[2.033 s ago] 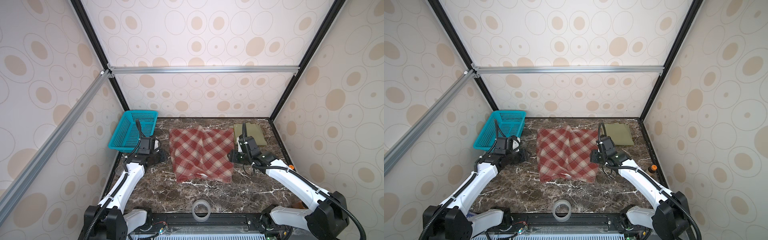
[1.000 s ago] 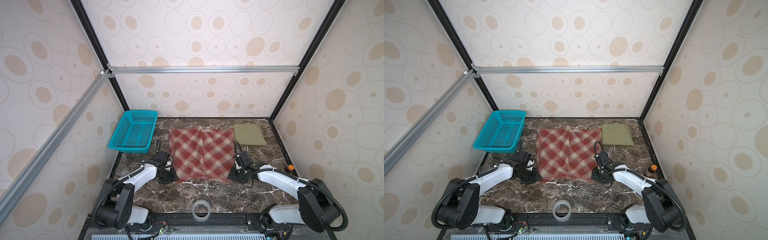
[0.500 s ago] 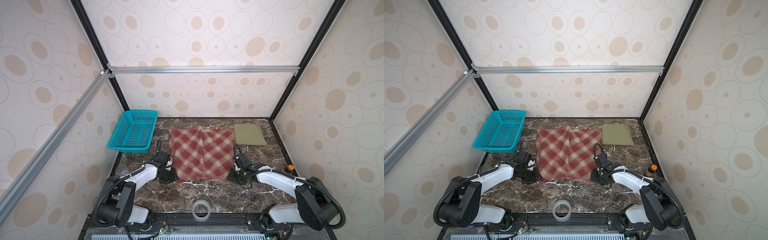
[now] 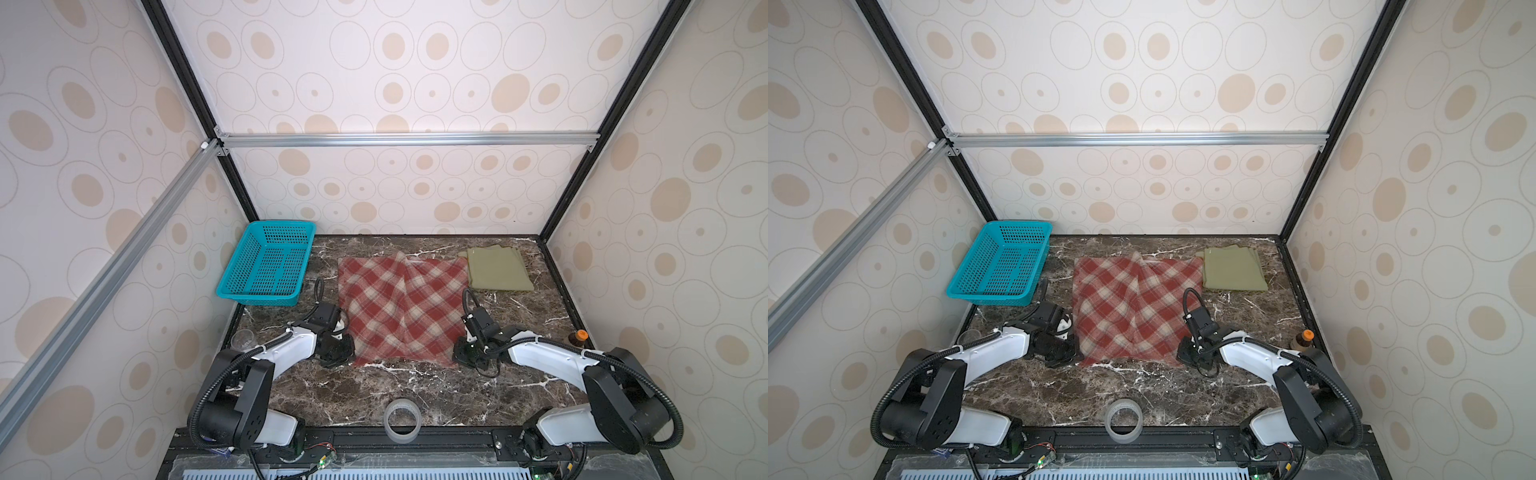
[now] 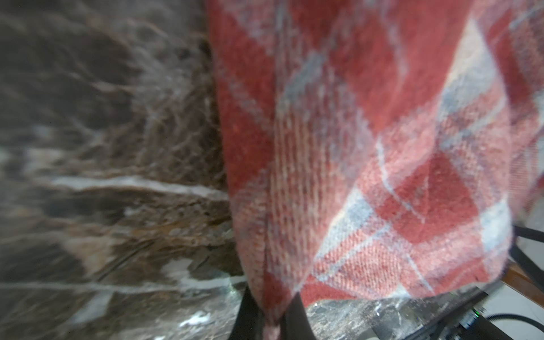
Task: Fold and stack the skirts
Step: 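Lift the skirt with both grippers and swing it up toward the far wall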
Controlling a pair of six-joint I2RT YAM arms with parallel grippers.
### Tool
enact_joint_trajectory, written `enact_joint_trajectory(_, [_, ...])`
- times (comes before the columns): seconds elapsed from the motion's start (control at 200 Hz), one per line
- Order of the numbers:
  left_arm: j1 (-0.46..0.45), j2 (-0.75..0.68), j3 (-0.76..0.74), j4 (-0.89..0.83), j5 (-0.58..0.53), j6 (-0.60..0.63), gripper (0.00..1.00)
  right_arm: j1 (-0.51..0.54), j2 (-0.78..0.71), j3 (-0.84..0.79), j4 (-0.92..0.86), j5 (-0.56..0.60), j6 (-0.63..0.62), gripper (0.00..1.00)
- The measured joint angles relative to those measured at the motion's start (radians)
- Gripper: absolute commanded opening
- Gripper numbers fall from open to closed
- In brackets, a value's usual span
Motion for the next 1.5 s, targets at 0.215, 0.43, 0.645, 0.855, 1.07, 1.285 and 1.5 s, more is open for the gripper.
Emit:
enact_joint_trajectory(0.215, [0.135,0.013,0.381,-0.113,-0.003,0.051,0.0,-0.156,-0.023,0.368,-0.15,-0.017,-0.115,0.0])
enact_joint_trajectory(0.43, [0.229,0.064,0.848,-0.13,0.102,0.114,0.0,-0.228,-0.027,0.772,-0.197,-0.078,-0.244,0.0])
enact_joint_trajectory(0.645, [0.233,-0.098,0.564,-0.138,0.175,0.114,0.0,-0.228,-0.182,0.458,-0.232,-0.162,-0.214,0.0])
enact_joint_trajectory(0.855, [0.235,-0.132,0.323,-0.161,0.253,0.051,0.0,-0.229,-0.238,0.316,-0.312,-0.182,-0.178,0.0])
enact_joint_trajectory(1.07, [0.253,0.026,0.637,-0.086,0.266,0.036,0.0,-0.244,-0.044,0.677,-0.322,-0.124,-0.242,0.0])
enact_joint_trajectory(1.285, [0.256,0.05,0.79,-0.097,0.266,0.053,0.0,-0.245,-0.047,0.741,-0.314,-0.103,-0.291,0.0])
enact_joint_trajectory(1.5, [0.255,0.058,0.953,-0.184,0.285,0.063,0.0,-0.243,-0.083,0.924,-0.423,-0.089,-0.356,0.0])
